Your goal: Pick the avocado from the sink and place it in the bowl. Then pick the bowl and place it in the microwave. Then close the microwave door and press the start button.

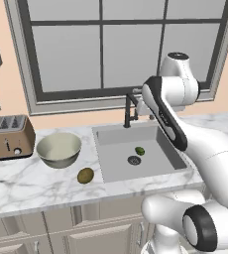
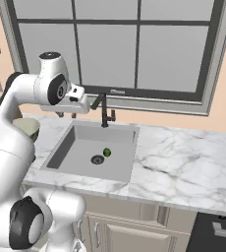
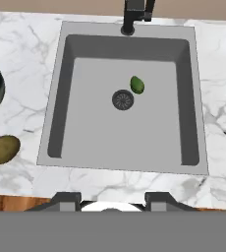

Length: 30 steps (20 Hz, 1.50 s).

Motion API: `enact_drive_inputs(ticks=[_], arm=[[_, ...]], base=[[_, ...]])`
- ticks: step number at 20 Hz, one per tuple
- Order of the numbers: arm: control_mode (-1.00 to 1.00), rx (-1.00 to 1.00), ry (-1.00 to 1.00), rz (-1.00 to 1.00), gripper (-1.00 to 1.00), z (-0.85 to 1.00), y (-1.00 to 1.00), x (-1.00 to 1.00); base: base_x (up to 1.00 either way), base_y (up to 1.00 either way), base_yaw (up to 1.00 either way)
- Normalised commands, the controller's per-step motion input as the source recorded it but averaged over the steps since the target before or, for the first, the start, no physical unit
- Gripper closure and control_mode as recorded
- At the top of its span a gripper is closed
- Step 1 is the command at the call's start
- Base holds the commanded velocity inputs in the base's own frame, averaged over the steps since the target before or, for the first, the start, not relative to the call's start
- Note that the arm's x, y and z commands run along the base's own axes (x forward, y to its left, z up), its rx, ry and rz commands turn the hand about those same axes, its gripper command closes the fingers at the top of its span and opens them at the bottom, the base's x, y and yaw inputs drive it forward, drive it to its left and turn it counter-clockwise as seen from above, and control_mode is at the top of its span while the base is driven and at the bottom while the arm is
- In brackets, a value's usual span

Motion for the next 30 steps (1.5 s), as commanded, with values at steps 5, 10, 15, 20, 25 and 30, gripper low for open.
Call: enact_drive_inputs(ticks=[5, 10, 15, 20, 25, 30], arm=[[-1.0, 0.02, -0.06, 0.0, -1.0, -0.15, -0.27, -0.44], [-1.0, 0.05, -0.04, 0.01, -1.0, -0.63, -0.74, -0.94], [-1.0, -0.05, 0.0, 0.44, -1.0, -0.79, -0.2, 0.0], [-1.0, -0.07, 0.0, 0.41, -1.0, -0.68, 0.0, 0.68], [-1.0, 0.0, 0.0, 0.24, -1.0, -0.25, -0.02, 0.59], [-1.0, 0.0, 0.0, 0.06, -1.0, -0.36, -0.01, 0.49]], base=[[0.0, 0.0, 0.0], [0.0, 0.0, 0.0], [0.0, 0.0, 0.0], [0.0, 0.0, 0.0], [0.0, 0.0, 0.0], [0.0, 0.0, 0.0]])
